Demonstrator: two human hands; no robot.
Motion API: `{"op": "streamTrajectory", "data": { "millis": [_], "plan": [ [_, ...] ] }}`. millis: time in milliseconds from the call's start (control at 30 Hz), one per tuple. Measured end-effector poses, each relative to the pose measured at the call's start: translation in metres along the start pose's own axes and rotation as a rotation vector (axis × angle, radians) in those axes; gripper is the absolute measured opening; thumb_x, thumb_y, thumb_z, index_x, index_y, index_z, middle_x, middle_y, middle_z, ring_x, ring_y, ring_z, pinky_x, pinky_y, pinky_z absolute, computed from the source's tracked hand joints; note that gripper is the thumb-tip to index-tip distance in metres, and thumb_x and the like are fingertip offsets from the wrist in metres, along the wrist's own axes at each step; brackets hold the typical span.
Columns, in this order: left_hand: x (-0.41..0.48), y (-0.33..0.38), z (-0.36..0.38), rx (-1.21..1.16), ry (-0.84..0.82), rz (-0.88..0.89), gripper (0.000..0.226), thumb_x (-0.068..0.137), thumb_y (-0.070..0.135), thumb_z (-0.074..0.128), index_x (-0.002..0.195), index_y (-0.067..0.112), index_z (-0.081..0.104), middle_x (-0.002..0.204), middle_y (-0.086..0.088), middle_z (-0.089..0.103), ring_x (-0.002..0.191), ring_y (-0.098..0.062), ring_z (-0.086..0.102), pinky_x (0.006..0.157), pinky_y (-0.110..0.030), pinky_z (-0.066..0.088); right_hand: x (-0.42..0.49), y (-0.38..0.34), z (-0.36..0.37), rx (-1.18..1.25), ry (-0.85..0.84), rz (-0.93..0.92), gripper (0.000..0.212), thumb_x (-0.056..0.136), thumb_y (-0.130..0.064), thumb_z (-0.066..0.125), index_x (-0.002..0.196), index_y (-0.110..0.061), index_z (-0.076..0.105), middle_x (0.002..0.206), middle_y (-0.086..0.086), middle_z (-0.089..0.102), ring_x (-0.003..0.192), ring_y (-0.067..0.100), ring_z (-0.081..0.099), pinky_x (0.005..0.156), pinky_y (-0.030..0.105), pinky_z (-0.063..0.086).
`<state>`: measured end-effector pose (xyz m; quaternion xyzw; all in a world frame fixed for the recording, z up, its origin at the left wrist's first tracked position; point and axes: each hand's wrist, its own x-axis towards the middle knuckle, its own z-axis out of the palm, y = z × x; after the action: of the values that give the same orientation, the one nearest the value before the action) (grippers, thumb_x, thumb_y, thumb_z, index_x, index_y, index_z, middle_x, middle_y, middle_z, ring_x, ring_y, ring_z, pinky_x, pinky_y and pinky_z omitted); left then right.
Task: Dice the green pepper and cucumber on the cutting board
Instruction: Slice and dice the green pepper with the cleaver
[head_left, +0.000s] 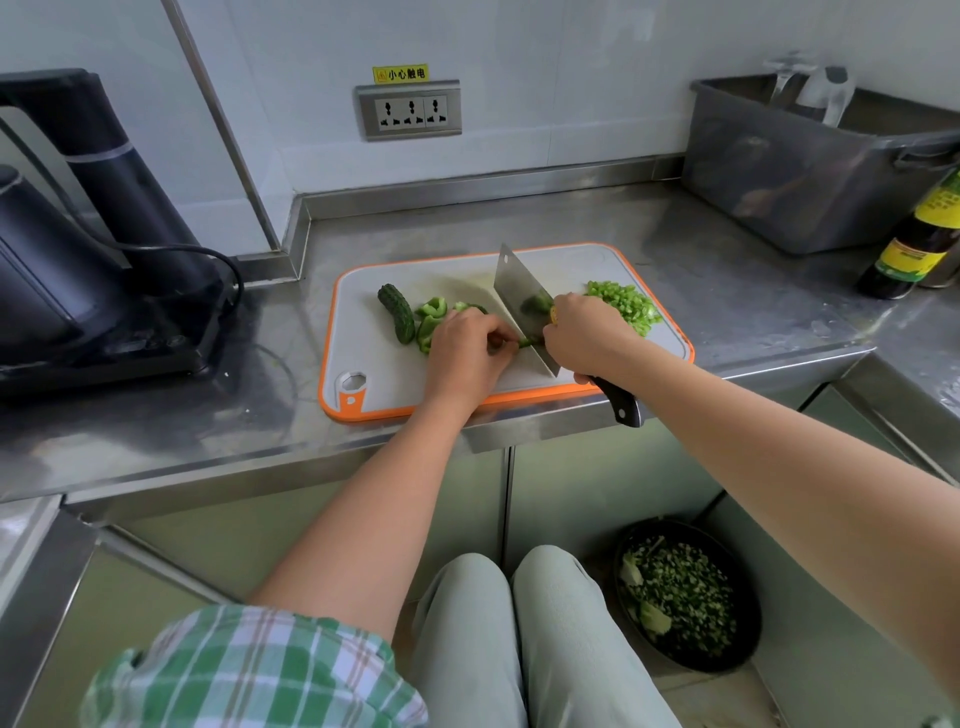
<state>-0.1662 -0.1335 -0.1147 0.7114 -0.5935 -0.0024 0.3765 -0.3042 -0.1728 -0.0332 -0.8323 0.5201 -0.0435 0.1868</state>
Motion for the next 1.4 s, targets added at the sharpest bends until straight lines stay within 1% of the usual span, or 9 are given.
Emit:
{"op": "streamTrajectory", "data": {
  "millis": [67,233,433,533,767,867,1067,1233,1400],
  "plan": [
    [0.000,0.000,0.000,-0.017,-0.005,-0.006,0.006,0.077,0.022,0.073,0.083,0.022,0.076,0.079,0.001,0.067,0.082,-0.021,0.056,0.073,-0.036,0.046,0.002,0.000,0.004,0.013,0.026,0.004,0.008,0.094,-0.005,0.038,0.098,-0.005,0.044,0.070,0.007,0.047,0.047,0.020,0.054,0.042,0.028,0.040],
    [0.000,0.001,-0.001,-0.036,0.000,-0.007,0.006,0.078,0.025,0.074,0.084,0.022,0.077,0.081,0.000,0.068,0.083,-0.020,0.057,0.075,-0.035,0.047,0.000,0.008,-0.002,0.082,0.075,-0.005,0.008,0.096,-0.009,0.037,0.091,-0.006,0.042,0.069,0.006,0.049,0.042,0.020,0.053,0.041,0.028,0.039],
    [0.000,0.002,-0.003,-0.032,-0.009,-0.004,0.006,0.079,0.023,0.074,0.084,0.022,0.077,0.081,0.001,0.068,0.082,-0.020,0.057,0.073,-0.035,0.047,-0.004,0.004,-0.008,-0.013,-0.022,-0.009,0.008,0.092,-0.005,0.040,0.096,-0.003,0.046,0.073,0.010,0.051,0.045,0.021,0.056,0.039,0.025,0.038],
    [-0.001,0.003,-0.004,-0.043,-0.009,-0.011,0.006,0.078,0.023,0.075,0.084,0.024,0.078,0.079,0.002,0.066,0.080,-0.020,0.057,0.072,-0.034,0.046,-0.003,0.003,-0.002,-0.023,-0.011,-0.008,0.008,0.092,-0.004,0.039,0.093,-0.003,0.046,0.072,0.010,0.053,0.044,0.021,0.055,0.041,0.025,0.038],
    [0.001,0.003,-0.003,-0.058,0.008,-0.038,0.005,0.075,0.023,0.077,0.078,0.021,0.073,0.077,0.004,0.068,0.079,-0.018,0.059,0.071,-0.032,0.048,0.001,0.006,0.002,0.065,0.070,-0.001,0.009,0.098,-0.012,0.036,0.093,-0.006,0.042,0.069,0.006,0.049,0.041,0.020,0.054,0.042,0.026,0.038],
    [0.001,0.003,-0.001,-0.059,0.002,-0.039,0.004,0.076,0.020,0.076,0.078,0.021,0.073,0.079,0.004,0.069,0.080,-0.018,0.059,0.073,-0.036,0.050,-0.002,0.006,-0.002,0.037,0.043,-0.012,0.010,0.097,-0.012,0.038,0.096,-0.005,0.045,0.071,0.008,0.051,0.042,0.020,0.055,0.040,0.027,0.040],
    [-0.001,0.004,-0.004,-0.061,0.007,-0.024,0.003,0.075,0.020,0.077,0.078,0.019,0.076,0.076,0.002,0.068,0.078,-0.020,0.058,0.071,-0.035,0.048,0.001,0.002,0.003,-0.044,0.017,-0.010,0.010,0.094,-0.006,0.041,0.100,-0.004,0.048,0.069,0.007,0.050,0.045,0.020,0.055,0.042,0.027,0.042],
    [-0.001,0.007,-0.005,-0.052,0.008,-0.021,0.004,0.075,0.019,0.074,0.078,0.019,0.076,0.076,0.002,0.069,0.079,-0.020,0.059,0.072,-0.034,0.049,0.003,0.004,0.004,0.050,0.064,0.015,0.009,0.098,-0.012,0.036,0.094,-0.006,0.041,0.072,0.007,0.049,0.043,0.019,0.053,0.041,0.025,0.036],
    [-0.002,0.006,-0.003,-0.046,-0.001,-0.033,0.007,0.076,0.015,0.070,0.079,0.020,0.075,0.080,0.002,0.068,0.083,-0.021,0.058,0.075,-0.034,0.048,-0.004,0.002,-0.008,0.042,0.026,0.009,0.009,0.095,-0.008,0.038,0.096,-0.003,0.045,0.072,0.010,0.050,0.042,0.020,0.055,0.037,0.025,0.038]
  ]
}}
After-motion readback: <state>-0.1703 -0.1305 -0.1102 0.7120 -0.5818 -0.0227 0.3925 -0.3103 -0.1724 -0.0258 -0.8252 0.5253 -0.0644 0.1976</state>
